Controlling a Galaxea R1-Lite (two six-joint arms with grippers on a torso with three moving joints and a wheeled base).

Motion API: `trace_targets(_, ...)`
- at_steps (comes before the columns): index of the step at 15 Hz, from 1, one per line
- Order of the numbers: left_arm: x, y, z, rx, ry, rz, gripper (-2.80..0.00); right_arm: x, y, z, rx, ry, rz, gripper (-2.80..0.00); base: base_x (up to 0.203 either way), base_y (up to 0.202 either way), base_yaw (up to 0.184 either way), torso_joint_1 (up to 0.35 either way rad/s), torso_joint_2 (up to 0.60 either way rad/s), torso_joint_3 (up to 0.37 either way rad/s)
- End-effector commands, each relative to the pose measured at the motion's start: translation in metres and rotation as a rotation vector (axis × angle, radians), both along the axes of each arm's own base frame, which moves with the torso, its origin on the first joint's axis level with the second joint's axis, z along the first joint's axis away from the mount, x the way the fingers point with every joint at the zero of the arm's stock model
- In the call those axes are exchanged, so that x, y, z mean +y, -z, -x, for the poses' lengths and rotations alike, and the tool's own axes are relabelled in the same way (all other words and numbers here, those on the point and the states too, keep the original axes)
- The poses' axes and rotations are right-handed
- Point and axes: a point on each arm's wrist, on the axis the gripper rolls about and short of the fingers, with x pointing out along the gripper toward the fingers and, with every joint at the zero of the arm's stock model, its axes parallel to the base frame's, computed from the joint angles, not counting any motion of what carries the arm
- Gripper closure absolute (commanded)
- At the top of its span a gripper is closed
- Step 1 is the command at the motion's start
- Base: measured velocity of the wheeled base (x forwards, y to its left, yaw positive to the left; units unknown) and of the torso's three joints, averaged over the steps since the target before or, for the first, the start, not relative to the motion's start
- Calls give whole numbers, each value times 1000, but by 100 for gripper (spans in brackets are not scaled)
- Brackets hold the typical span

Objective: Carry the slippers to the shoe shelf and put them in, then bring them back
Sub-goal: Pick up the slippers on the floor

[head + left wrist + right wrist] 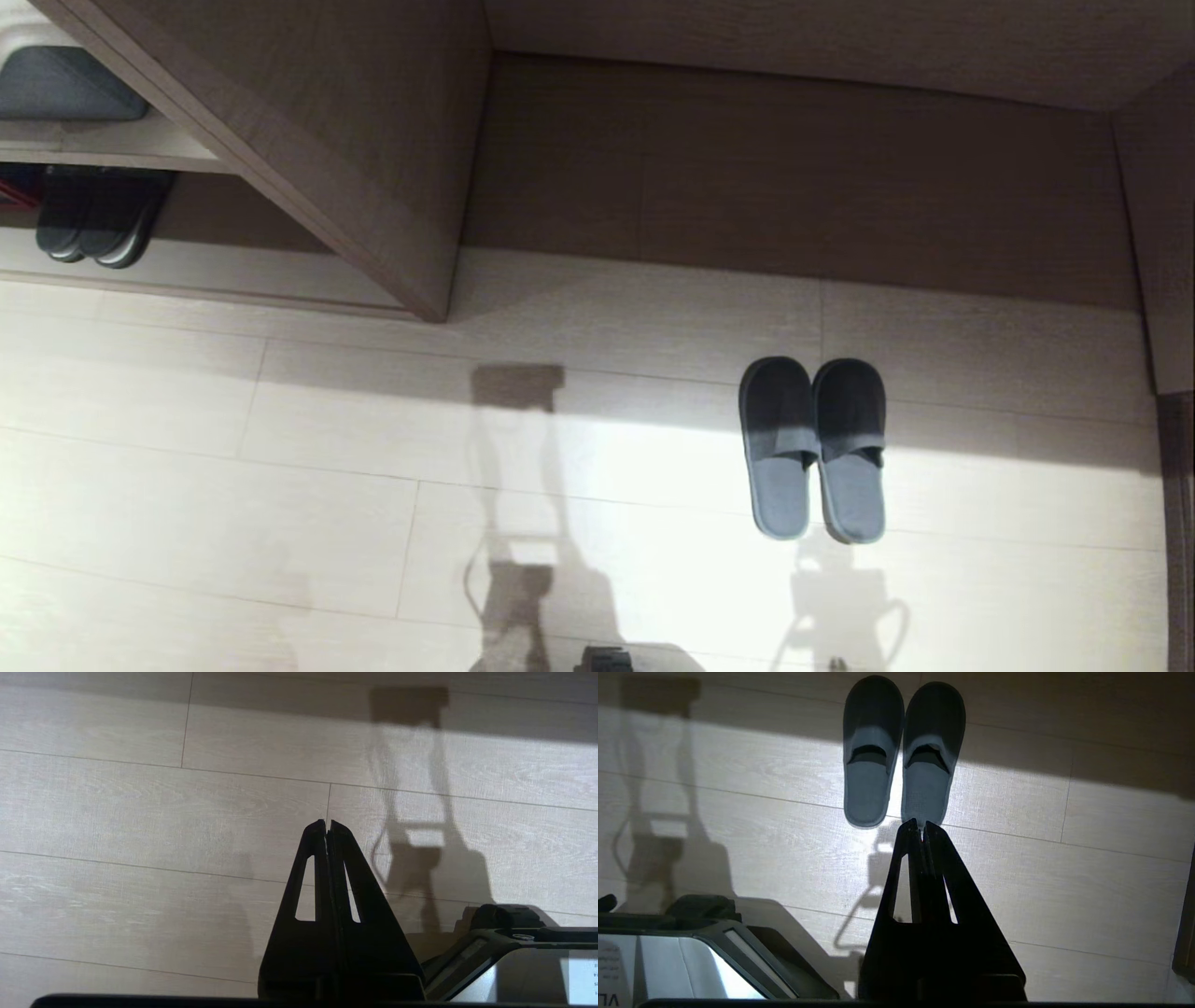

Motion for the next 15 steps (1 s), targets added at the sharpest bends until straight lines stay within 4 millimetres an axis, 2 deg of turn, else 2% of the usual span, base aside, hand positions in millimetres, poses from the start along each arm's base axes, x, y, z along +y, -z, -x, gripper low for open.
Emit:
trace_targets(1, 0, 0, 0, 0, -2, 1, 0, 0, 0, 0, 1, 0, -1, 0, 0, 0, 0, -2, 4, -198)
trace_targets(15, 0, 0, 0, 0, 0, 1, 0, 0, 0, 0, 2, 5, -2, 0, 0, 0, 0, 3, 3, -195)
